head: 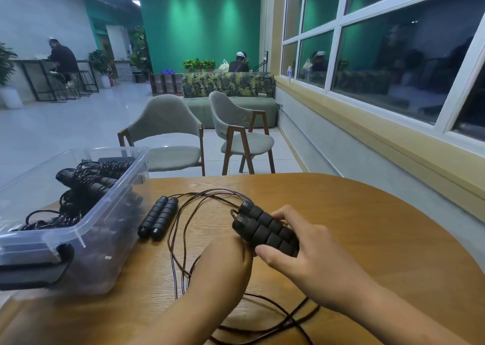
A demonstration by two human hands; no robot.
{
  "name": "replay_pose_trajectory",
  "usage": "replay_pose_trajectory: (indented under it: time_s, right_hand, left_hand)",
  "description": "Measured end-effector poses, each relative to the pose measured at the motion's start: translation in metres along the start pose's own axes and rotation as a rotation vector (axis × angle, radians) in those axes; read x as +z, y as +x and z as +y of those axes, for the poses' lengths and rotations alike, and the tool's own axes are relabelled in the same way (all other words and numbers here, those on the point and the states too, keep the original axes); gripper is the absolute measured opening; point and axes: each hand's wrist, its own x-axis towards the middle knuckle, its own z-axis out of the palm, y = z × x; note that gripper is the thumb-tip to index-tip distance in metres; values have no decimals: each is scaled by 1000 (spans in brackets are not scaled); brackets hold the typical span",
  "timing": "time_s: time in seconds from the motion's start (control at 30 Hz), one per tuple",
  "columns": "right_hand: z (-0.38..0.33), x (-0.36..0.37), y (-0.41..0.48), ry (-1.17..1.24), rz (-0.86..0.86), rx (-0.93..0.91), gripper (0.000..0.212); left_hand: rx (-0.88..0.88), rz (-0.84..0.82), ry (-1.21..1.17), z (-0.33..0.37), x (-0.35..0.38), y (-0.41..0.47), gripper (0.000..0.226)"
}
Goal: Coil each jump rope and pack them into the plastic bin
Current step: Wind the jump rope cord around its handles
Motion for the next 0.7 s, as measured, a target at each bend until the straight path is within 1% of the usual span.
replay_pose_trajectory:
  time_s: [0.07,0.13,0.2,0.27,0.4,0.5,0.57,0.63,0.7]
  right_hand:
    - [3,-1,2,-90,29,-16,41]
    - [7,-6,5,-117,31,-4,41]
    - [10,-12,7,-147,19,10,41]
    - [13,-15,8,-192,14,8,44]
    - [18,-13,8,-260,-47,20,47]
    - [19,-10,8,-289,-131,37,59]
    - [18,-7,6,-282,-185,40,67]
    - [14,-3,5,-299,-245,44,67]
    - [9,-3,4,-313,-319,44,63]
  left_hand:
    - [86,-25,81,1,3,-5,30]
    - [170,-42,96,1,8,-10,22]
    - [238,-34,140,-1,5,-11,20]
    - [321,-19,210,-7,-1,-9,23]
    - [425,-56,317,-14,-11,-8,32]
    - [486,-68,310,-17,-21,-6,38]
    - [563,-61,309,-19,-28,-2,42]
    - [645,-55,300,-23,-33,1,42]
    - [666,-99,238,-24,-37,2,44]
